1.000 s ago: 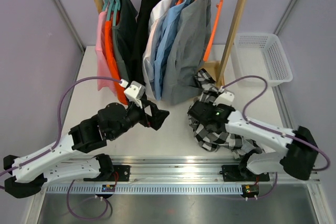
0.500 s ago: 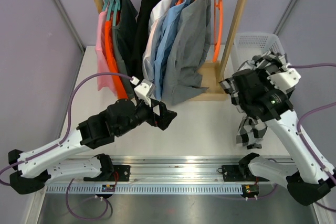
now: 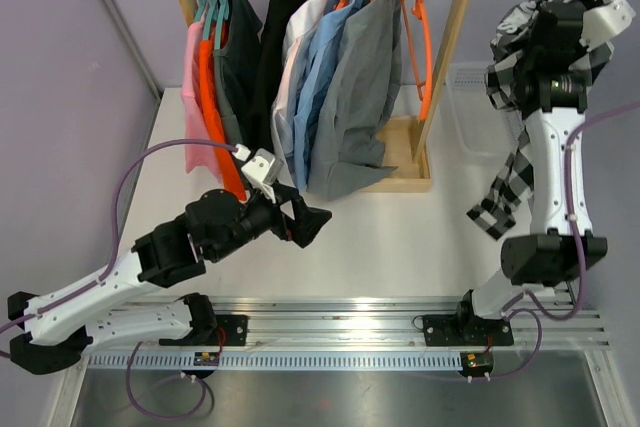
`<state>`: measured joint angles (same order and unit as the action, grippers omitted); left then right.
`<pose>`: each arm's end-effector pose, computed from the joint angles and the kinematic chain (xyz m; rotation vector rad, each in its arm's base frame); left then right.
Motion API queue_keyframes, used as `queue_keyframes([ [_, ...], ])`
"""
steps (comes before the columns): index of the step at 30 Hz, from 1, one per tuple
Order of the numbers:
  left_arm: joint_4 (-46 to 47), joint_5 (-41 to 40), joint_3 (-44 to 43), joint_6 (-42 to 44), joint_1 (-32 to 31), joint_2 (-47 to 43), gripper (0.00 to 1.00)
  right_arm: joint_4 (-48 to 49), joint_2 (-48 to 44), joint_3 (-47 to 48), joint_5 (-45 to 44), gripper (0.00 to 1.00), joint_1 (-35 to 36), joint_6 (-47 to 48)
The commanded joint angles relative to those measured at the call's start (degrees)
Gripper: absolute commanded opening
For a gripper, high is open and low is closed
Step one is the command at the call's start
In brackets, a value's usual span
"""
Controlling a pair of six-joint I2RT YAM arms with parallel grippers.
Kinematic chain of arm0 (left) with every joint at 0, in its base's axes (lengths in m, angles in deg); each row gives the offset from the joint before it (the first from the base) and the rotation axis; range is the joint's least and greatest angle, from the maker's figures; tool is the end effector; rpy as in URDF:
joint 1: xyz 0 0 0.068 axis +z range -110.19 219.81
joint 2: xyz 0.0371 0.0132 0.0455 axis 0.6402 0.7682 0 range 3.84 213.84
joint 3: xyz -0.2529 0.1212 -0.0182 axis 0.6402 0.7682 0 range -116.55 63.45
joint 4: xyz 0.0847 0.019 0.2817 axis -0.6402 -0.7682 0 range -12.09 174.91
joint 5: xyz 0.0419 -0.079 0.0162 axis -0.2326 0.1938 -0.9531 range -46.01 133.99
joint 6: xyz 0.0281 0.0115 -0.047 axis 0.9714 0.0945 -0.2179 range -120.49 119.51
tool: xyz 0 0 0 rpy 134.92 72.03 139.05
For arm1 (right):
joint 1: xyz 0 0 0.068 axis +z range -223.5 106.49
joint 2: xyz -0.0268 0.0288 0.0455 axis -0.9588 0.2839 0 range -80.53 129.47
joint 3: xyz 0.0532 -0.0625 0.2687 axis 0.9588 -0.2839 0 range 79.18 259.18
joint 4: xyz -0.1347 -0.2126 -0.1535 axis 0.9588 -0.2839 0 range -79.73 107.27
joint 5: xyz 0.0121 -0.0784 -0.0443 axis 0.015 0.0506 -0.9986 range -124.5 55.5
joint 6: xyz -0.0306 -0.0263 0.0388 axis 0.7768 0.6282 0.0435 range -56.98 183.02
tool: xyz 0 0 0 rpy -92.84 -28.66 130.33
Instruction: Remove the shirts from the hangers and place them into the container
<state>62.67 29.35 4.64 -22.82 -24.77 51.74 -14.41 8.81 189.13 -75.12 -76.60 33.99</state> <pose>0.0992 -0.1859 0.4058 0.4814 1.7824 -0.8635 0.3576 -0.0444 0.5208 0.9401 1.4470 -0.2903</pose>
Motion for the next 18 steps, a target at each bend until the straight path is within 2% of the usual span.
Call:
queue_keyframes([
  [1,2.6,-1.0,-1.2,1.0,-0.3,-2.2,0.99,6.5,6.0,15.2,10.9,0.0,-1.6,4.3],
  [4,2.4,-2.0,-0.9,1.6,-0.3,-3.1,0.99,11.0,13.3,25.4,13.8,0.0,-1.7,8.4],
  [8,1.6,-2.9,-0.6,1.7,-0.2,-3.6,0.99,28.4,16.6,26.0,17.1,0.0,-1.6,13.7],
  [12,1.0,-4.2,0.2,1.1,-0.2,-4.5,0.99,40.4,21.7,35.4,21.1,0.0,-1.7,15.1],
  [15,0.3,-5.3,0.4,0.8,-0.3,-5.0,0.99,52.2,23.0,36.3,23.1,0.0,-1.7,15.7],
  [18,0.2,-6.1,0.6,1.0,-0.2,-5.1,0.99,53.7,26.9,41.0,23.4,0.0,-1.7,16.1],
])
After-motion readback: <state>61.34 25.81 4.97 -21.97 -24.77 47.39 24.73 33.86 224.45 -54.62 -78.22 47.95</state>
